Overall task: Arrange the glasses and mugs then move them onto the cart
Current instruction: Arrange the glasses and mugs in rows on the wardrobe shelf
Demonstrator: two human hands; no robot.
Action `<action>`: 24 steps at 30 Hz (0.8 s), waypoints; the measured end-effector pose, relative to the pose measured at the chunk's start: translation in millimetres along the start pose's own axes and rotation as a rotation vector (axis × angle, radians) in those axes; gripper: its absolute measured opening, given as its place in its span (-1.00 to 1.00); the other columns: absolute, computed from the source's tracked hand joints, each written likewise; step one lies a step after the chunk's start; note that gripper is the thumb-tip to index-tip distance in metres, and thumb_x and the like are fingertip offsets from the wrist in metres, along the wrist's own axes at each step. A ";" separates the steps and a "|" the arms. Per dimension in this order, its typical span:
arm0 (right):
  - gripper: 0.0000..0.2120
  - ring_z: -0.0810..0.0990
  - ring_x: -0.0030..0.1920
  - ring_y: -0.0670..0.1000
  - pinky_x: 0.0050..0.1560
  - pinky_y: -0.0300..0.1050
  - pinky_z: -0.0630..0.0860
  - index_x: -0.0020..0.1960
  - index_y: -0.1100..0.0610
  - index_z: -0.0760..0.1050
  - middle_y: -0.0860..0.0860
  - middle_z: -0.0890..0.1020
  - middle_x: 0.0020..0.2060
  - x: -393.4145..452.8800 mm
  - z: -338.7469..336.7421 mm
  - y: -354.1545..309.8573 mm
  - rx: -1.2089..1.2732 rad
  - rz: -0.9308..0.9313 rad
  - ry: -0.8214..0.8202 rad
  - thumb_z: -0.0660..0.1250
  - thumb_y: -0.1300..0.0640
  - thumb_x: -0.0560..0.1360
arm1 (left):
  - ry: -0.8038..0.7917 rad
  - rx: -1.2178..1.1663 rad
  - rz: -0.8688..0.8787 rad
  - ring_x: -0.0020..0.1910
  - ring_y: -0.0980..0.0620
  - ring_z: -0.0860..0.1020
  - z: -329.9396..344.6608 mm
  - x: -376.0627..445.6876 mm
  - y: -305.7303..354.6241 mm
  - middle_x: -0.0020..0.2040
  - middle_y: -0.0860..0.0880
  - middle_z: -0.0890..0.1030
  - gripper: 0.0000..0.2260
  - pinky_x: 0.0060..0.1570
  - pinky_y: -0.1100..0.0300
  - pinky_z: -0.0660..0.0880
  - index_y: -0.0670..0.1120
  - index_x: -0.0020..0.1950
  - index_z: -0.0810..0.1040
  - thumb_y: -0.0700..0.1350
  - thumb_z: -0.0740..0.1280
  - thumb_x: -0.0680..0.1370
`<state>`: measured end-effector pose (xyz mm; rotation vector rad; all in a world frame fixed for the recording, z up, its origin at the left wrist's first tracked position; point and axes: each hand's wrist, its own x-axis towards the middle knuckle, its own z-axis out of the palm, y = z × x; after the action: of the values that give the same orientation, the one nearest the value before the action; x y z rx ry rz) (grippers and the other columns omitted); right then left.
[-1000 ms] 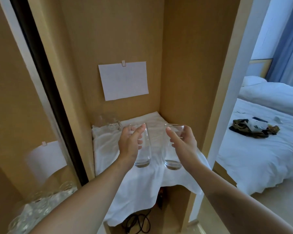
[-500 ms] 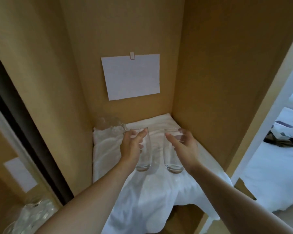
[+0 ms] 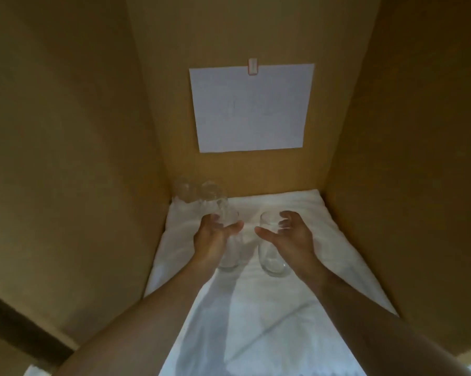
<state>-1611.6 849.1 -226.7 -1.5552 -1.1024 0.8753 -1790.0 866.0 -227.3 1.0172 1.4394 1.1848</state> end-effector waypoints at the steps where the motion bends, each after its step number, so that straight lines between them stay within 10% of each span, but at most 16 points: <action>1: -0.29 0.61 0.02 0.00 0.05 -0.09 0.60 0.21 -0.02 0.46 0.00 0.58 0.05 9.5 2.8 4.6 -0.003 -0.012 -0.020 0.72 -0.04 0.17 | 0.011 0.010 -0.004 0.04 0.09 0.56 1.8 4.7 -2.2 0.09 0.11 0.56 -0.49 -0.10 0.22 0.44 0.06 0.21 0.45 0.02 0.62 0.37; 9: -0.22 0.54 0.16 -0.13 0.17 -0.13 0.52 0.29 -0.23 0.37 -0.10 0.54 0.14 42.2 8.1 39.2 0.042 -0.114 -0.178 0.71 -0.01 0.20 | -0.010 -0.034 0.045 0.27 0.12 0.50 14.4 26.7 -18.4 0.24 0.12 0.52 -0.44 0.11 0.25 0.48 0.10 0.26 0.43 -0.10 0.62 0.38; 14: -0.02 0.50 0.23 -0.20 0.19 -0.26 0.47 0.43 -0.15 0.24 -0.22 0.49 0.20 39.2 3.0 77.2 0.073 -0.035 -0.279 0.72 0.18 0.19 | -0.013 0.067 0.079 0.33 0.15 0.45 14.4 21.8 -34.0 0.30 0.14 0.46 -0.18 0.32 0.05 0.49 0.16 0.40 0.33 0.18 0.62 0.22; 21: 0.12 0.49 0.24 -0.16 0.28 -0.16 0.45 0.52 0.02 0.19 -0.12 0.46 0.25 46.4 2.0 91.4 0.076 0.019 -0.321 0.66 0.44 0.13 | -0.023 0.158 0.072 0.31 -0.01 0.49 15.1 20.7 -63.3 0.34 0.02 0.45 -0.11 0.14 0.02 0.62 0.08 0.44 0.25 -0.37 0.60 0.27; 24: 0.01 0.49 0.28 -0.02 0.11 -0.30 0.47 0.46 0.08 0.25 -0.11 0.49 0.18 48.9 -0.9 87.8 0.071 0.039 -0.321 0.63 0.49 0.16 | -0.003 0.212 0.009 0.16 -0.01 0.49 15.4 30.8 -58.1 0.30 -0.05 0.43 -0.27 -0.20 0.32 0.60 -0.01 0.28 0.28 -0.45 0.57 0.31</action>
<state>-1575.2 887.3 -312.1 -1.4128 -1.2537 1.2081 -1781.4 888.3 -290.4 1.1701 1.5839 1.0516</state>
